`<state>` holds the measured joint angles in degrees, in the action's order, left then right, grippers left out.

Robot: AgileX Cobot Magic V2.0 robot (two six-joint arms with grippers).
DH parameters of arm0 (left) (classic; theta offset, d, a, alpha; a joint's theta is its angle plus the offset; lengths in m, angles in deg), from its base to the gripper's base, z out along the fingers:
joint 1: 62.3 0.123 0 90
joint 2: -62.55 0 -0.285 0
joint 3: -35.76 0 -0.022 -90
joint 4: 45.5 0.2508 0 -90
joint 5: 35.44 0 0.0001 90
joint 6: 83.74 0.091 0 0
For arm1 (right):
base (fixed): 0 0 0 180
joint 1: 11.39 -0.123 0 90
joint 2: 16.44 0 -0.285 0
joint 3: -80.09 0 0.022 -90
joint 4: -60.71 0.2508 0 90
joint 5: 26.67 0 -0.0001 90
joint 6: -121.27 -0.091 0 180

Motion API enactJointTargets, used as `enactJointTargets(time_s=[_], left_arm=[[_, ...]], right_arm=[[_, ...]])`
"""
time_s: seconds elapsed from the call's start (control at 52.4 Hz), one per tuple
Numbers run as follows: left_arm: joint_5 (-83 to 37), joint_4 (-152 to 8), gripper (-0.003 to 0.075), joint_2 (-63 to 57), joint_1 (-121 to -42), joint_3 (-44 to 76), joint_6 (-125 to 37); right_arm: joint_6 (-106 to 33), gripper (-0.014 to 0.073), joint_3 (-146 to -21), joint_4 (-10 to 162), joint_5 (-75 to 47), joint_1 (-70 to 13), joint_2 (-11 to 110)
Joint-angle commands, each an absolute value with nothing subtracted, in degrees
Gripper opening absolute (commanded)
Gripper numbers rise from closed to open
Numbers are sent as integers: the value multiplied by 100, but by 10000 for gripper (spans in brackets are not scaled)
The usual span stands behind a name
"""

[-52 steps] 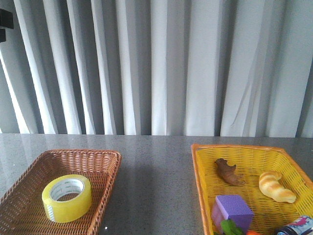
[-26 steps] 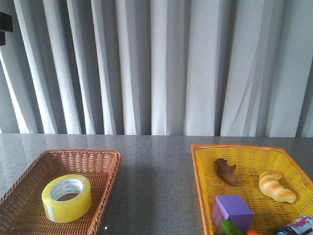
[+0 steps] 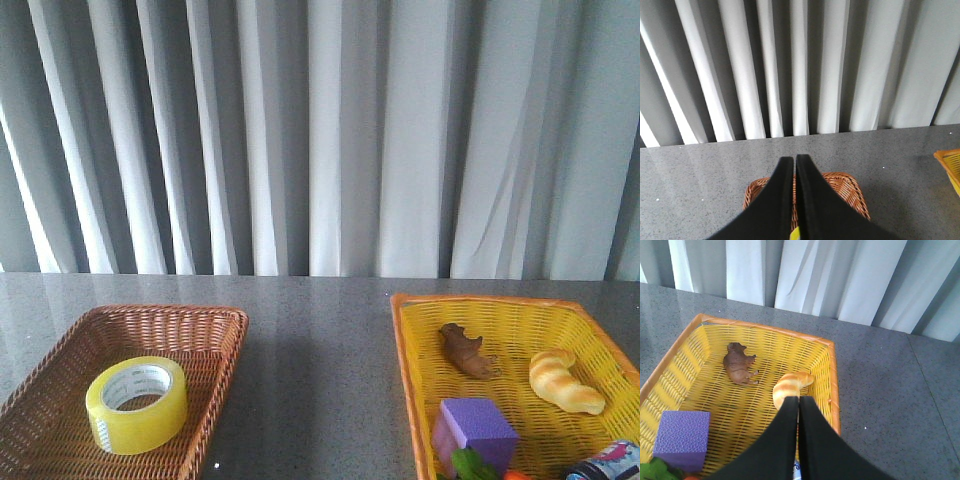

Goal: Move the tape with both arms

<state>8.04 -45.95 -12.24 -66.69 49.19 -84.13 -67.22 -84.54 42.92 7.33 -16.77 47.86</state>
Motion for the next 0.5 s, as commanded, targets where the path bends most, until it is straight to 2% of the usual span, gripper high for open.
enactJointTargets(time_s=[0.0, 0.21, 0.477], left_arm=[[-299, -4505, -7, -181, -6691, 3849, -8408], [-1872, -4100, -6, 2078, -6691, 183, -8408], [-3016, -4038, -6, 4427, -6428, -2777, -8426]], right_arm=[[-6708, -8, -8601, 4164, 372, -1652, 4701], [-6708, -8, -8601, 4164, 372, -1652, 4701], [-6708, -8, -8601, 4164, 378, -1652, 4701]])
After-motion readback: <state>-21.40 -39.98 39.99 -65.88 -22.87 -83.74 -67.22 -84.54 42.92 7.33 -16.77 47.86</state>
